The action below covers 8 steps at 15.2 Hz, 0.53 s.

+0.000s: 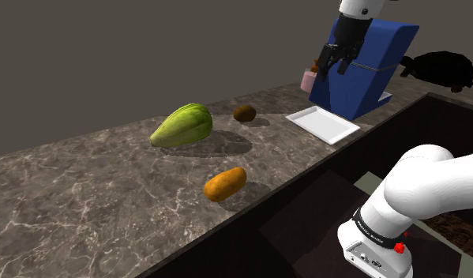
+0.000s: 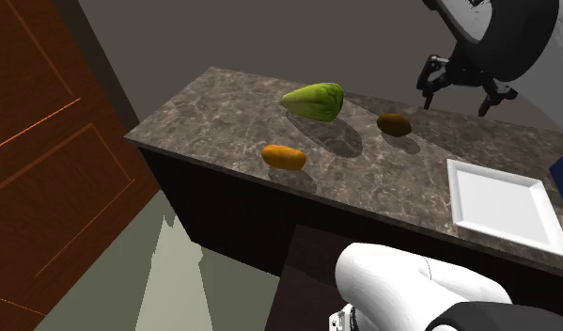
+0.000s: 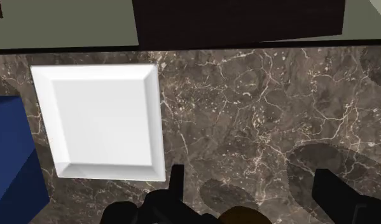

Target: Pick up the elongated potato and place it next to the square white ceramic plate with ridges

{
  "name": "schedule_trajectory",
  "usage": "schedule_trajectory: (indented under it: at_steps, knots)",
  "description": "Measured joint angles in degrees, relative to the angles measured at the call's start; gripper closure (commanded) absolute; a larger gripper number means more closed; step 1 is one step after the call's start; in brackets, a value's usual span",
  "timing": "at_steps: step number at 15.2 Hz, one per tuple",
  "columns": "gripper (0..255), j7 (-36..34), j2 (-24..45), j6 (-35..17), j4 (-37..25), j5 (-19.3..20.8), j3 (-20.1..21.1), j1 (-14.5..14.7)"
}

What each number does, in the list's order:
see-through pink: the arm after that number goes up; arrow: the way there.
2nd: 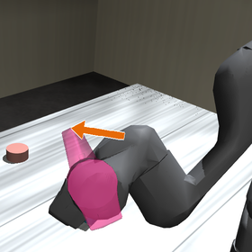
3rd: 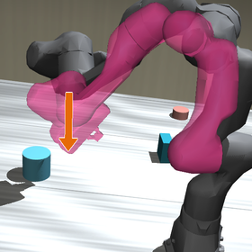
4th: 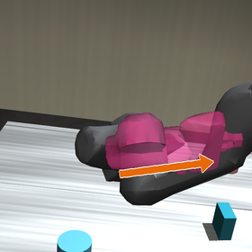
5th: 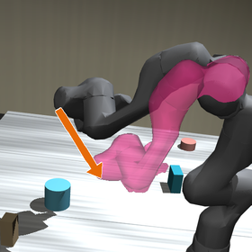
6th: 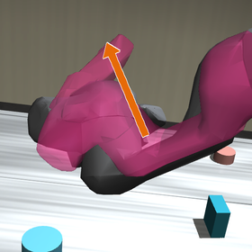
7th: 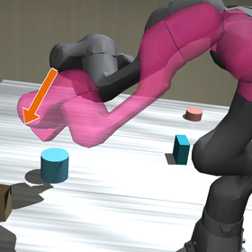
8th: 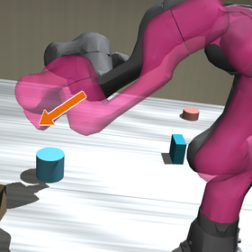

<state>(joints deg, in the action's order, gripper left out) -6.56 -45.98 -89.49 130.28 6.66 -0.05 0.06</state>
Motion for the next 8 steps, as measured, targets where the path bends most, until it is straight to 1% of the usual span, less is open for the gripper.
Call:
schedule_trajectory:
  at_steps: [1,3,8]
  knots:
    - [0,0.00,0.00,0.00,0.00,0.00,0.00,0.00]
    - [0,-3.44,-1.39,0.02,1.91,-1.10,1.69,-0.47]
    - [0,-17.86,-3.99,-1.35,7.76,-6.36,8.83,-2.01]
